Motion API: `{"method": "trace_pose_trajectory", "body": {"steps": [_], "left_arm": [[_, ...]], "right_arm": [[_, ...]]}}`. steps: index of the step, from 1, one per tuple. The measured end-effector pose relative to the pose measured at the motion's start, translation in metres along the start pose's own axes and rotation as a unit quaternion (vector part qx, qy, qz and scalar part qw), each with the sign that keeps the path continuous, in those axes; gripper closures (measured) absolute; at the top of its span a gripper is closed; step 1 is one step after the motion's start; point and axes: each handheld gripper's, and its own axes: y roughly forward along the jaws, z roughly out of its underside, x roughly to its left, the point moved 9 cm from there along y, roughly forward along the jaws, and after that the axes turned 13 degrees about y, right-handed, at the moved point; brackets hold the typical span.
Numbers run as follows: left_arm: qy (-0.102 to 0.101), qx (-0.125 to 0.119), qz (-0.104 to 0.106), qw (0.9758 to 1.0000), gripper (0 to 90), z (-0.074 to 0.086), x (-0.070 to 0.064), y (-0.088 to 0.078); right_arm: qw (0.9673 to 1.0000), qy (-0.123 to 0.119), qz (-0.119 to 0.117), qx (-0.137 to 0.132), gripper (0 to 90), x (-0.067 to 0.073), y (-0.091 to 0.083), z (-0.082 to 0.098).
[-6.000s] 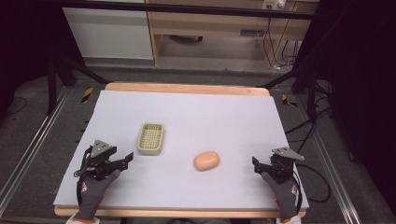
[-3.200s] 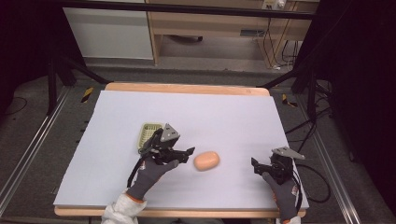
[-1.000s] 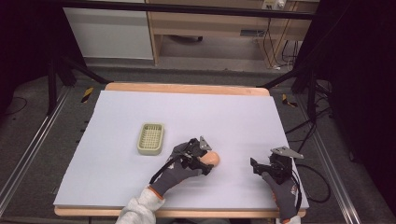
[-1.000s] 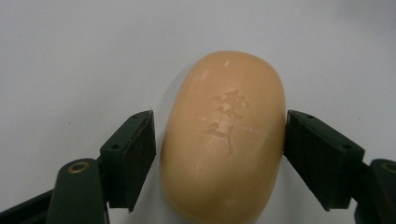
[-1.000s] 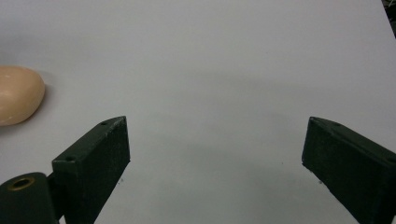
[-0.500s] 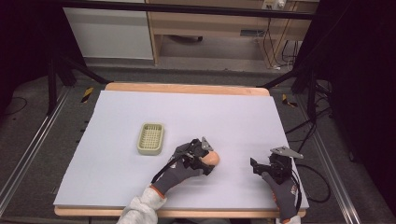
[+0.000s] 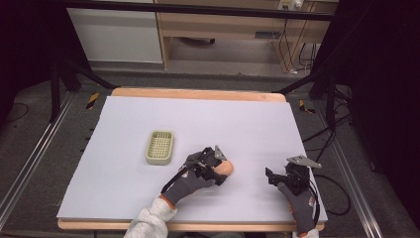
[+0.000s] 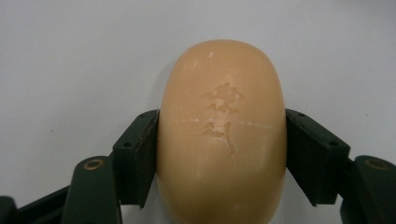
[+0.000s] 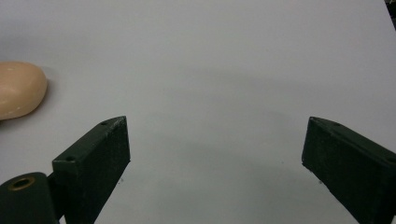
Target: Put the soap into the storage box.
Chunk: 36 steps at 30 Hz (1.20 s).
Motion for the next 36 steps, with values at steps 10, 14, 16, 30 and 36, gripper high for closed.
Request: {"method": "trace_pose_trajectory", "body": {"steps": [10, 14, 16, 30, 36], "left_arm": [[-0.018, -0.001, -0.011, 0.9998, 31.5, 0.001, 0.005, -0.004], [-0.021, -0.006, -0.012, 0.9997, 31.5, 0.000, 0.005, -0.012], [-0.023, -0.009, -0.016, 0.9996, 31.6, 0.000, 0.006, -0.017], [-0.048, -0.031, -0.040, 0.9975, 31.6, 0.008, 0.016, -0.059], [-0.067, -0.040, -0.053, 0.9956, 31.6, 0.020, 0.022, -0.075]], "right_arm": [[1.0000, 0.001, 0.000, 0.000, 8.1, 0.000, 0.000, 0.000], [1.0000, 0.000, 0.000, 0.000, 8.1, 0.000, 0.000, 0.000], [1.0000, 0.000, 0.000, 0.000, 8.1, 0.000, -0.001, 0.000], [1.0000, 0.004, 0.000, -0.003, 8.1, 0.000, -0.002, -0.001], [1.0000, 0.002, 0.001, -0.004, 8.1, 0.000, -0.002, -0.001]]}}
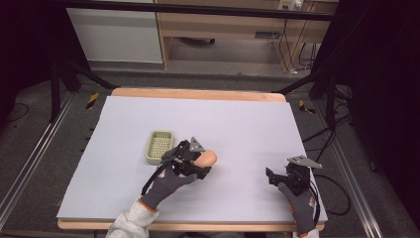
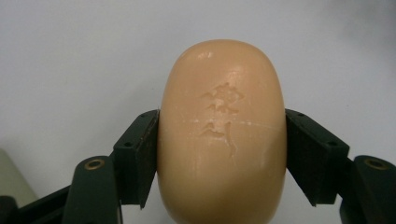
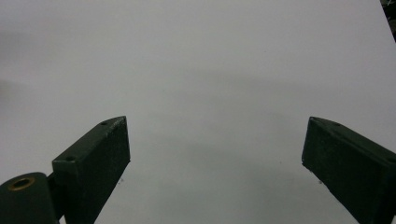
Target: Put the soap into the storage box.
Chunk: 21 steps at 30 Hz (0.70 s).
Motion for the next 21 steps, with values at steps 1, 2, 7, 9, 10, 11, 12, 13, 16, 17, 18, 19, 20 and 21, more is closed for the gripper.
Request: {"method": "trace_pose_trajectory", "body": {"steps": [1, 2, 7, 9, 10, 11, 12, 13, 16, 17, 18, 19, 20, 21], "left_arm": [[-0.006, -0.003, -0.003, 1.0000, 31.6, 0.002, 0.002, -0.003], [-0.007, -0.002, -0.005, 1.0000, 31.6, 0.004, 0.004, -0.005], [-0.025, -0.006, -0.022, 0.9994, 31.7, 0.013, 0.015, -0.016], [-0.028, -0.007, -0.023, 0.9993, 31.6, 0.015, 0.017, -0.019], [-0.034, -0.006, -0.032, 0.9989, 31.6, 0.019, 0.023, -0.024], [-0.037, -0.007, -0.035, 0.9987, 31.6, 0.020, 0.025, -0.027], [-0.041, -0.008, -0.038, 0.9984, 31.6, 0.020, 0.027, -0.029], [-0.042, -0.008, -0.042, 0.9982, 31.6, 0.021, 0.030, -0.031], [-0.054, -0.009, -0.055, 0.9970, 31.6, 0.025, 0.038, -0.036], [-0.056, -0.007, -0.058, 0.9967, 31.6, 0.027, 0.041, -0.037], [-0.056, -0.007, -0.058, 0.9967, 31.6, 0.027, 0.041, -0.037], [-0.060, -0.006, -0.063, 0.9962, 31.6, 0.030, 0.045, -0.038], [-0.062, -0.005, -0.067, 0.9958, 31.6, 0.032, 0.048, -0.039], [-0.068, -0.005, -0.073, 0.9951, 31.7, 0.033, 0.050, -0.039]], "right_arm": [[1.0000, 0.000, 0.000, 0.000, 8.1, 0.000, 0.000, 0.000], [1.0000, 0.000, 0.000, 0.000, 8.1, 0.000, 0.000, 0.000], [1.0000, 0.001, 0.000, 0.000, 8.1, 0.000, 0.000, 0.000], [1.0000, 0.000, 0.000, 0.000, 8.1, 0.000, 0.000, 0.000], [1.0000, -0.002, 0.001, 0.000, 8.1, 0.000, 0.000, 0.000], [1.0000, -0.002, 0.001, -0.001, 8.1, 0.000, 0.000, 0.000], [1.0000, -0.002, 0.001, -0.001, 8.1, 0.000, 0.000, 0.000], [1.0000, -0.001, 0.001, -0.001, 8.0, 0.000, 0.000, 0.000], [1.0000, -0.001, -0.001, -0.001, 8.1, 0.000, 0.000, 0.000], [1.0000, -0.002, -0.001, -0.001, 8.1, 0.000, 0.000, 0.000], [1.0000, -0.002, -0.001, -0.001, 8.1, 0.000, 0.000, 0.000], [1.0000, -0.002, -0.001, -0.001, 8.1, 0.000, 0.000, 0.000], [1.0000, 0.000, -0.002, -0.001, 8.1, 0.001, 0.000, 0.000], [1.0000, -0.001, -0.001, -0.003, 8.1, 0.001, -0.001, 0.000]]}}
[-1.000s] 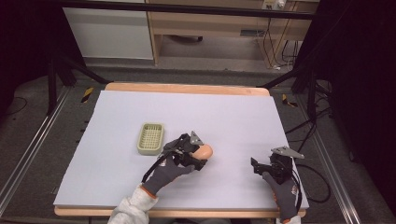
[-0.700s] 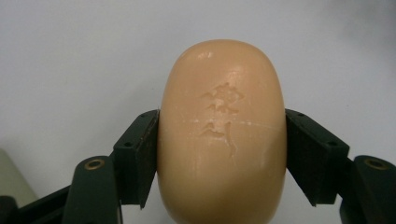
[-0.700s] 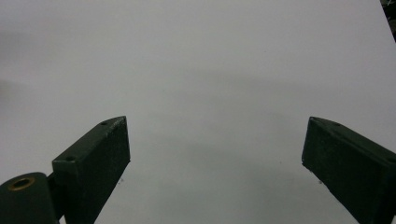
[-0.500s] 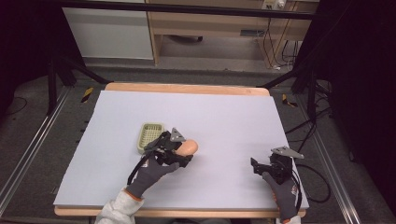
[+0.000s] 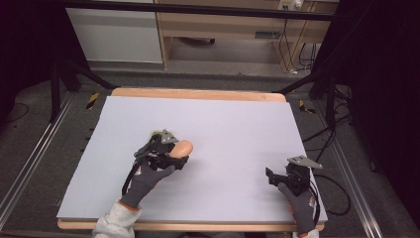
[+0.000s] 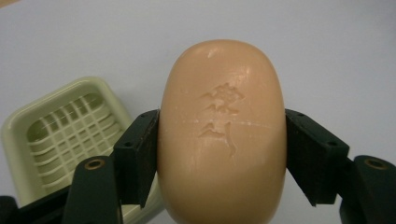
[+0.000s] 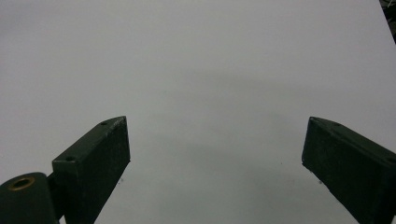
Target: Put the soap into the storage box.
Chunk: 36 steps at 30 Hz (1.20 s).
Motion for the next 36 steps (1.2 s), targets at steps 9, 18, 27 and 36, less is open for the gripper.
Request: {"method": "trace_pose_trajectory", "body": {"steps": [9, 18, 27, 36], "left_arm": [[-0.024, 0.002, -0.031, 0.9992, 31.7, 0.008, 0.027, -0.003], [-0.045, 0.011, -0.053, 0.9975, 31.7, 0.017, 0.051, -0.003], [-0.058, 0.013, -0.061, 0.9963, 31.7, 0.019, 0.062, 0.000], [-0.066, 0.022, -0.066, 0.9954, 31.7, 0.023, 0.069, 0.008]], "right_arm": [[1.0000, -0.004, 0.001, -0.001, 8.1, 0.000, 0.000, 0.000], [1.0000, -0.004, 0.000, 0.000, 8.1, 0.001, 0.001, 0.000], [1.0000, -0.004, -0.001, 0.002, 8.1, 0.002, 0.002, 0.000], [1.0000, -0.003, 0.000, 0.004, 8.1, 0.002, 0.002, 0.001]]}}
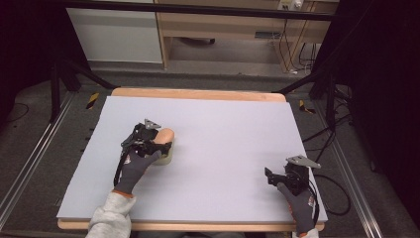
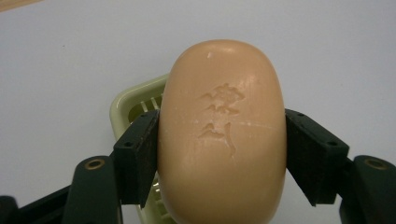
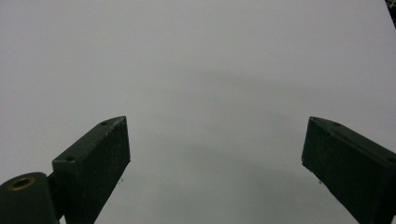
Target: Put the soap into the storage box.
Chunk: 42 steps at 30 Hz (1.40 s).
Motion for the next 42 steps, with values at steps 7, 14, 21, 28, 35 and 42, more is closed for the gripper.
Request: {"method": "trace_pose_trajectory", "body": {"steps": [7, 14, 21, 28, 35, 42], "left_arm": [[-0.011, 0.006, -0.010, 0.9999, 31.7, 0.006, 0.005, 0.005], [-0.021, 0.012, -0.013, 0.9996, 31.7, 0.011, 0.008, 0.009], [-0.030, 0.015, -0.016, 0.9993, 31.7, 0.016, 0.011, 0.012], [-0.031, 0.022, -0.016, 0.9992, 31.7, 0.018, 0.009, 0.017], [-0.032, 0.026, -0.019, 0.9990, 31.7, 0.020, 0.007, 0.022], [-0.035, 0.031, -0.023, 0.9986, 31.7, 0.022, 0.007, 0.024]], "right_arm": [[1.0000, -0.004, -0.001, -0.001, 8.1, 0.000, 0.000, 0.000], [1.0000, -0.002, -0.004, 0.001, 8.1, 0.001, 0.000, 0.000], [1.0000, -0.002, -0.003, 0.001, 8.1, 0.001, 0.000, 0.001], [1.0000, -0.002, -0.003, 0.002, 8.1, 0.001, 0.000, 0.001], [1.0000, -0.004, -0.002, 0.002, 8.1, 0.001, 0.000, 0.001], [1.0000, -0.005, -0.001, 0.002, 8.1, 0.000, 0.001, 0.001]]}}
